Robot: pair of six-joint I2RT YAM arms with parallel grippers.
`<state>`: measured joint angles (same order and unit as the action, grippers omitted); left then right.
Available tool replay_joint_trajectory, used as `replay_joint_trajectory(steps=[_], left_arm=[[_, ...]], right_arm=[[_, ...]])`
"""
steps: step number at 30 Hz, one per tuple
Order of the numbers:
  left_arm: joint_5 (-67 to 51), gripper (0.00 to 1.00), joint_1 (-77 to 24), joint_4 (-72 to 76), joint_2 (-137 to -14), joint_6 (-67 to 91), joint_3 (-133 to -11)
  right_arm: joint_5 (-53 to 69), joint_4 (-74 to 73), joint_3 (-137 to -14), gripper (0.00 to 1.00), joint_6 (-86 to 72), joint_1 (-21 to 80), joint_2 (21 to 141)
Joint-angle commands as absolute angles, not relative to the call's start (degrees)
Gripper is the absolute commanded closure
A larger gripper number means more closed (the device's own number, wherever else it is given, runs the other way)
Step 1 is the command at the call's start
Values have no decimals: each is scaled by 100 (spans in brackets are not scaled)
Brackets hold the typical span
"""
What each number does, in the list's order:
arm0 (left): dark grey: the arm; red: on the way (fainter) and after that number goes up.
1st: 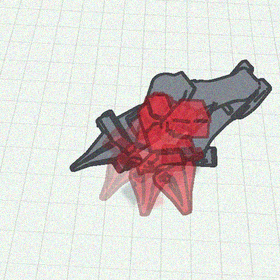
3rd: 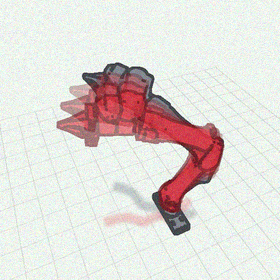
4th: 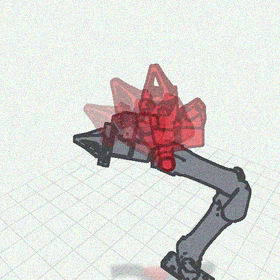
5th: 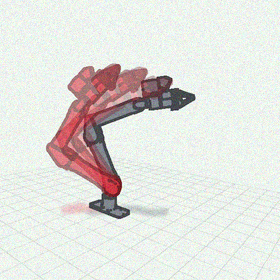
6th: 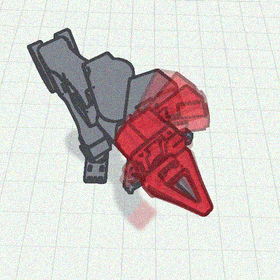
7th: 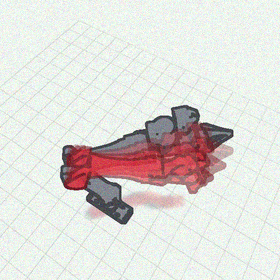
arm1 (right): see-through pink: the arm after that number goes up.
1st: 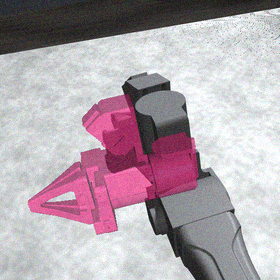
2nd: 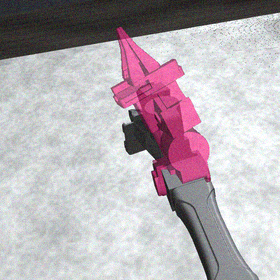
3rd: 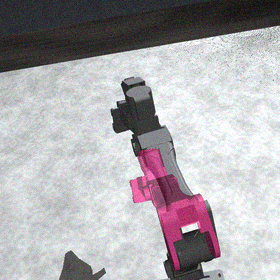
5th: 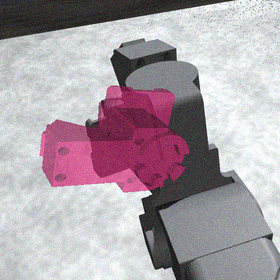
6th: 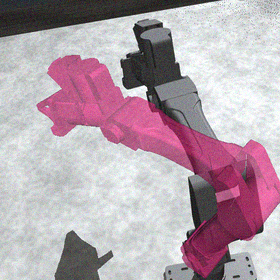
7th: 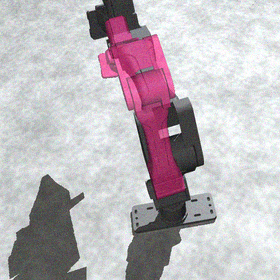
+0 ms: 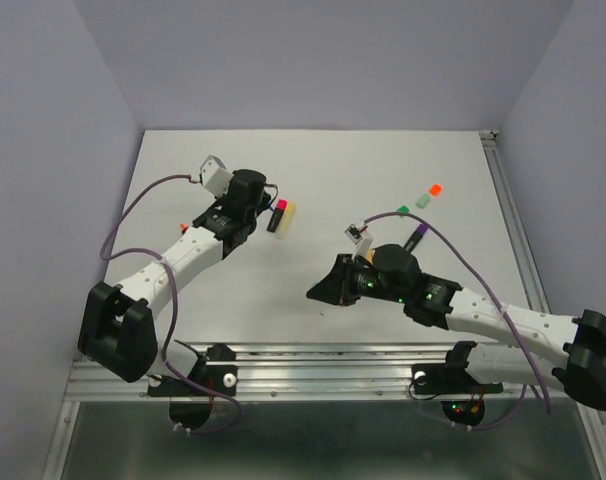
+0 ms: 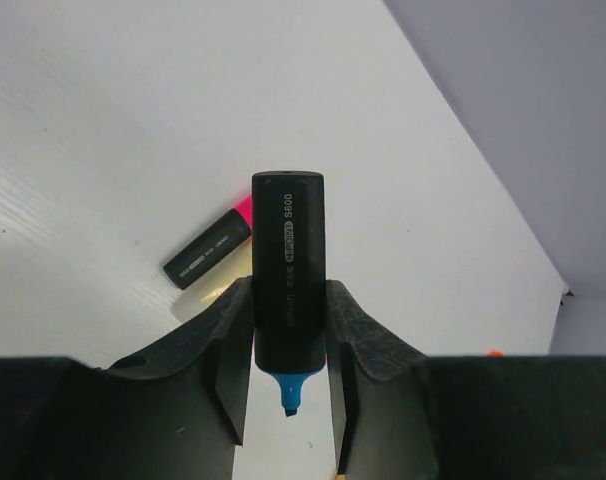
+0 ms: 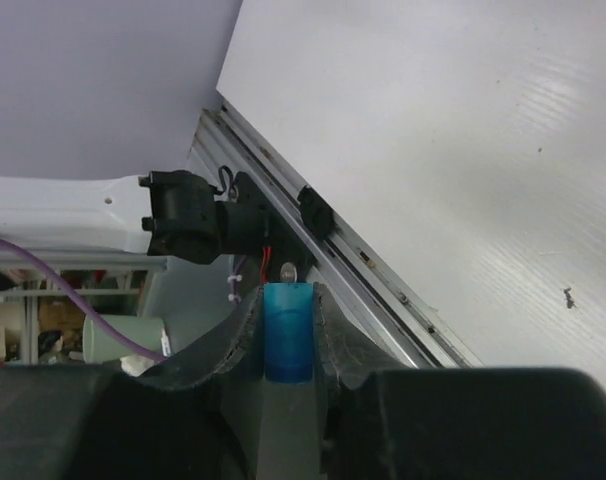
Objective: Open the pen caps
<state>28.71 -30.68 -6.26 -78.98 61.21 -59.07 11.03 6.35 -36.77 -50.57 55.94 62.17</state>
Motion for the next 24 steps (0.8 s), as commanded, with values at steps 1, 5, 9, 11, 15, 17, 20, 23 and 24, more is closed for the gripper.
replay_joint_trajectory(steps=[1, 5, 9, 11, 15, 17, 20, 23, 24], left_arm=[[3182, 100, -2875, -299, -7655, 5784, -5836], [2988, 100, -2716, -307, -7576, 5240, -5766], [2874, 100, -2497, -684, -7716, 4432, -5757], [2743, 100, -2330, -817, -7856, 4263, -5731], [2672, 100, -1873, -1203, -8121, 4148, -5643], [2663, 100, -1785, -1248, -8323, 4078, -5642], [2672, 100, -1688, -1143, -8708, 3964, -5686], [2760, 100, -1539, -1142, -9330, 3657, -5949], [2795, 100, -1477, -1221, -9517, 3604, -6211]], right_arm=[[1276, 493, -3533, 99, -5142, 5546, 5836], [90, -761, -3928, 99, -4817, 5546, 5801], [-728, -1213, -4236, 99, -4519, 5162, 5906], [-712, -1309, -4298, 99, -4430, 4809, 5950], [-789, -1353, -4298, 99, -4123, 3764, 5976], [-914, -1424, -4350, 99, -3991, 3569, 6073], [-827, -1354, -4351, 99, -3903, 3288, 6292], [-642, -1240, -4298, 99, -3806, 3042, 6477], [-598, -1204, -4298, 99, -3701, 2911, 6538]])
